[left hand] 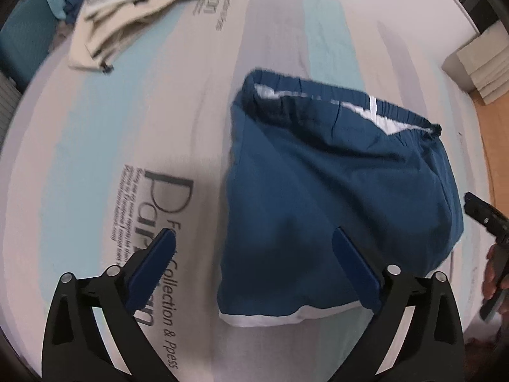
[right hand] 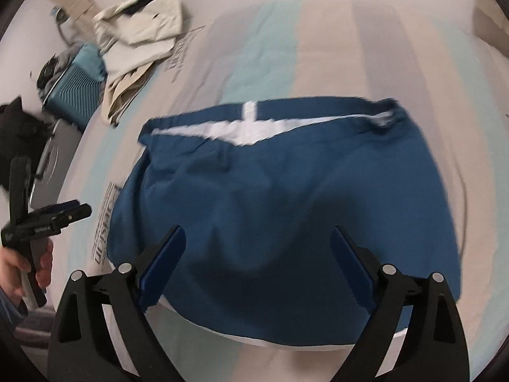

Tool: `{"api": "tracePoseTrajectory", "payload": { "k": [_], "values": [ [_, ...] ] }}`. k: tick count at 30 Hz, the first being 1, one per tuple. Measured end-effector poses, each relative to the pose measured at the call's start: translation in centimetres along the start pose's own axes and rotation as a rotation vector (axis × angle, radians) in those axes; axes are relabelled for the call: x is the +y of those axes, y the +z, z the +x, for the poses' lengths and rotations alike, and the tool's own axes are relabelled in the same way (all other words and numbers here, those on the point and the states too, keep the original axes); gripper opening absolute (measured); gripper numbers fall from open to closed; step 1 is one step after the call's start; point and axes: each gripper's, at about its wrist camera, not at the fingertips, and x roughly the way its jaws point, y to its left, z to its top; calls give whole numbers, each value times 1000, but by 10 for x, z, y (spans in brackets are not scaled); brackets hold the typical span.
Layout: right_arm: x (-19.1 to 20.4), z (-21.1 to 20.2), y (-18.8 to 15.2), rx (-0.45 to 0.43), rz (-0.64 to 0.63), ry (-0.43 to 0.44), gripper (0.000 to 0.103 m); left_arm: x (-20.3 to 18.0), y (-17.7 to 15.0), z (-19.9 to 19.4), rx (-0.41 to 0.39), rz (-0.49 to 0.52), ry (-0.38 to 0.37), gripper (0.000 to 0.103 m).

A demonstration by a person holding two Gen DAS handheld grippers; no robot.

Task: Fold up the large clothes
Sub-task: 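Move both tools over the folded blue bundle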

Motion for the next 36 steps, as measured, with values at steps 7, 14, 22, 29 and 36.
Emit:
{"api": "tracePoseTrajectory", "payload": {
  "k": [7,14,22,29,36],
  "values": [
    [28,34,-9,14,-122,-71,88,3,3,35,54,21,-39,97],
    [16,65,-10,58,-111,-115,88,16,8,70,97,0,-18,97],
    [2,89,-13,77,-91,-147,88,16,10,96,121,11,-58,97],
    [-4,105,-16,88,-53,-189,88,11,13,112,142,3,-100,97],
    [-7,104,-15,86,-31,-176,88,20,20,121,151,-14,-103,98]
  ]
}}
